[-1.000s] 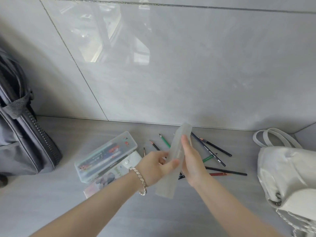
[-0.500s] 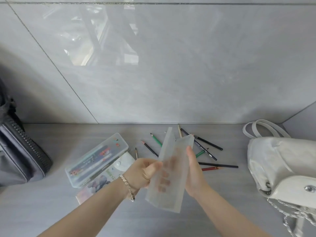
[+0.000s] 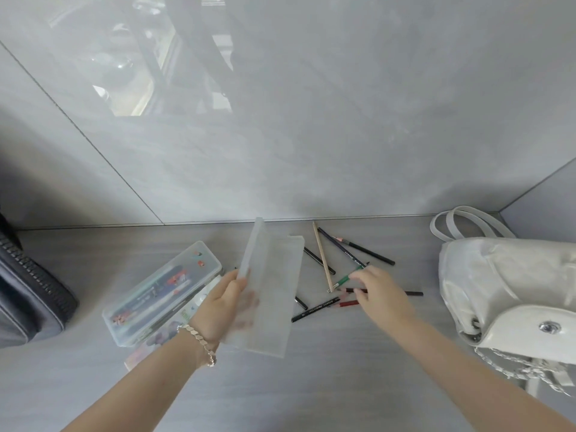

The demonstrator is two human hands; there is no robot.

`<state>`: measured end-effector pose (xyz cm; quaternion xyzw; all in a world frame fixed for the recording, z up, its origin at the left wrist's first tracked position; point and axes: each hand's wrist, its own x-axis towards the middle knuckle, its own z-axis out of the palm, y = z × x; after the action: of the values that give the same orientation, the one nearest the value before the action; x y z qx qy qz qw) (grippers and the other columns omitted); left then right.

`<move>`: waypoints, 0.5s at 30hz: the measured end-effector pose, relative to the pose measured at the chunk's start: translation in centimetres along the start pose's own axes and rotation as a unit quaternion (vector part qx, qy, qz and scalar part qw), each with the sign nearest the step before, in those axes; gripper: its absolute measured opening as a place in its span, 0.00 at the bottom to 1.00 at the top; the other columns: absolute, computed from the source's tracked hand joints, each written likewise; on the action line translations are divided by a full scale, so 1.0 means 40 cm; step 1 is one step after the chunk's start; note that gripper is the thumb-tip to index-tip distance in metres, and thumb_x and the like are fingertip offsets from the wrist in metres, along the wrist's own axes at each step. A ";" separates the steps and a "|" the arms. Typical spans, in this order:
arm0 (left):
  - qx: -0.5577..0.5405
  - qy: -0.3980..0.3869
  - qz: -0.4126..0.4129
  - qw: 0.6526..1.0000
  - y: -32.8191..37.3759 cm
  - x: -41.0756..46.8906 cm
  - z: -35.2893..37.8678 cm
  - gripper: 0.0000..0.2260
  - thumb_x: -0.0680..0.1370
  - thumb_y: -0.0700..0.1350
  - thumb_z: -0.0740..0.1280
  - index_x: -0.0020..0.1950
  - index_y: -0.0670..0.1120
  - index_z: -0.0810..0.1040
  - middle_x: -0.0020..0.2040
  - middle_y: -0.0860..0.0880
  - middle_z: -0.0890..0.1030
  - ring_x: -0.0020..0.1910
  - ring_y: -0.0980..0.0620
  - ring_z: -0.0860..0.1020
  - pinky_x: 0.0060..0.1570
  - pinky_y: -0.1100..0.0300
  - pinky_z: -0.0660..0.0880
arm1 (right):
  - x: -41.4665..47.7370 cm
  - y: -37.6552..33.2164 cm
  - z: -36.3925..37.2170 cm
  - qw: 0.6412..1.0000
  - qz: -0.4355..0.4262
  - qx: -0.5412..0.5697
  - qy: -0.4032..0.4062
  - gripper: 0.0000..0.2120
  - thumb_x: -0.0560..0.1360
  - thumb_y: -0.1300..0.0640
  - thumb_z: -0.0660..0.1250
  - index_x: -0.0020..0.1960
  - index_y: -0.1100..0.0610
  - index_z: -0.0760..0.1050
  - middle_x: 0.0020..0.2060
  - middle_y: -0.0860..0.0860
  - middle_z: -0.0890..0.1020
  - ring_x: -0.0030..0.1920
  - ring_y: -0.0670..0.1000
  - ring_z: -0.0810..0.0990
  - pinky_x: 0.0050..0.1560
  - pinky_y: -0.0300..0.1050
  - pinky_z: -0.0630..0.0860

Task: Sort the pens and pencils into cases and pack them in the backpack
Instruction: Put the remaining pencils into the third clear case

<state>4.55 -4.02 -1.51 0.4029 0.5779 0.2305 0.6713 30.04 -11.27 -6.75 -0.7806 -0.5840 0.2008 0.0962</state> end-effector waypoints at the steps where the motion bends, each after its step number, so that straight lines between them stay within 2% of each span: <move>1: 0.017 0.013 0.010 1.000 0.004 -0.001 -0.004 0.08 0.80 0.45 0.60 0.51 0.54 0.77 0.45 0.48 0.80 0.48 0.47 0.79 0.48 0.48 0.77 | 0.000 0.024 -0.003 0.997 -0.010 -0.069 -0.028 0.17 0.76 0.61 0.60 0.64 0.54 0.70 0.59 0.50 0.74 0.61 0.51 0.71 0.55 0.42 0.70; 3: 0.035 0.031 0.011 0.999 0.002 0.000 -0.009 0.09 0.80 0.44 0.58 0.48 0.54 0.77 0.45 0.48 0.80 0.50 0.45 0.78 0.53 0.44 0.76 | 0.001 0.059 0.005 0.980 -0.025 -0.175 -0.093 0.21 0.75 0.61 0.60 0.67 0.54 0.65 0.62 0.51 0.70 0.65 0.53 0.67 0.59 0.44 0.67; 5: 0.031 0.043 -0.005 0.999 0.002 -0.006 -0.006 0.09 0.80 0.44 0.59 0.46 0.54 0.77 0.44 0.47 0.80 0.49 0.43 0.79 0.52 0.43 0.76 | 0.002 0.074 0.018 0.970 -0.029 -0.209 -0.118 0.19 0.75 0.64 0.59 0.65 0.56 0.66 0.62 0.52 0.71 0.64 0.54 0.68 0.59 0.46 0.67; 7: 0.034 0.051 -0.016 0.998 -0.004 -0.008 -0.003 0.07 0.79 0.47 0.61 0.45 0.55 0.77 0.45 0.46 0.81 0.52 0.42 0.80 0.57 0.40 0.75 | 0.004 0.082 0.033 0.968 -0.060 -0.222 -0.100 0.17 0.68 0.64 0.68 0.56 0.59 0.74 0.53 0.55 0.77 0.57 0.56 0.75 0.51 0.45 0.73; 8: 0.033 0.054 -0.020 0.998 -0.009 -0.007 -0.001 0.05 0.77 0.48 0.62 0.45 0.56 0.78 0.45 0.46 0.81 0.53 0.42 0.79 0.58 0.40 0.74 | 0.005 0.085 0.040 0.967 -0.073 -0.227 -0.091 0.19 0.58 0.62 0.75 0.48 0.60 0.77 0.45 0.55 0.80 0.48 0.56 0.79 0.42 0.44 0.75; 9: 0.027 0.062 -0.028 0.997 -0.011 -0.009 0.000 0.04 0.77 0.49 0.63 0.45 0.55 0.77 0.45 0.46 0.80 0.51 0.42 0.79 0.56 0.41 0.75 | 0.004 0.089 0.045 0.961 -0.078 -0.248 -0.098 0.23 0.45 0.60 0.79 0.38 0.58 0.78 0.35 0.53 0.79 0.37 0.54 0.80 0.32 0.40 0.75; 10: 0.013 0.069 -0.036 0.997 -0.014 -0.008 0.002 0.04 0.78 0.48 0.63 0.46 0.53 0.77 0.43 0.45 0.79 0.47 0.43 0.79 0.51 0.43 0.77 | 0.005 0.096 0.053 0.963 -0.064 -0.245 -0.093 0.26 0.35 0.59 0.79 0.31 0.56 0.76 0.28 0.51 0.77 0.29 0.52 0.78 0.25 0.37 0.72; 11: -0.002 0.073 -0.049 0.996 -0.013 -0.009 0.006 0.04 0.79 0.46 0.62 0.47 0.50 0.76 0.41 0.44 0.78 0.43 0.44 0.78 0.45 0.47 0.77 | 0.005 0.106 0.062 0.966 -0.059 -0.240 -0.082 0.27 0.30 0.59 0.77 0.28 0.56 0.74 0.25 0.50 0.75 0.26 0.51 0.77 0.22 0.36 0.70; 13: -0.028 0.073 -0.086 0.993 -0.015 -0.011 0.010 0.05 0.79 0.47 0.61 0.47 0.47 0.75 0.42 0.42 0.77 0.40 0.44 0.78 0.37 0.52 0.76 | 0.002 0.117 0.067 0.962 -0.062 -0.252 -0.086 0.26 0.31 0.61 0.77 0.28 0.55 0.73 0.24 0.51 0.74 0.24 0.50 0.76 0.22 0.35 0.69; 15: -0.048 0.070 -0.107 0.991 -0.017 -0.017 0.010 0.06 0.79 0.48 0.62 0.47 0.46 0.74 0.43 0.42 0.77 0.40 0.45 0.78 0.38 0.51 0.76 | -0.003 0.126 0.074 0.963 -0.059 -0.245 -0.094 0.26 0.33 0.62 0.78 0.28 0.55 0.73 0.24 0.51 0.74 0.23 0.50 0.75 0.21 0.35 0.68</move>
<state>4.67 -5.03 -1.66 0.2889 0.6516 0.2130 0.6683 33.17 -13.14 -11.33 -0.7224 -0.6666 0.1178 -0.1414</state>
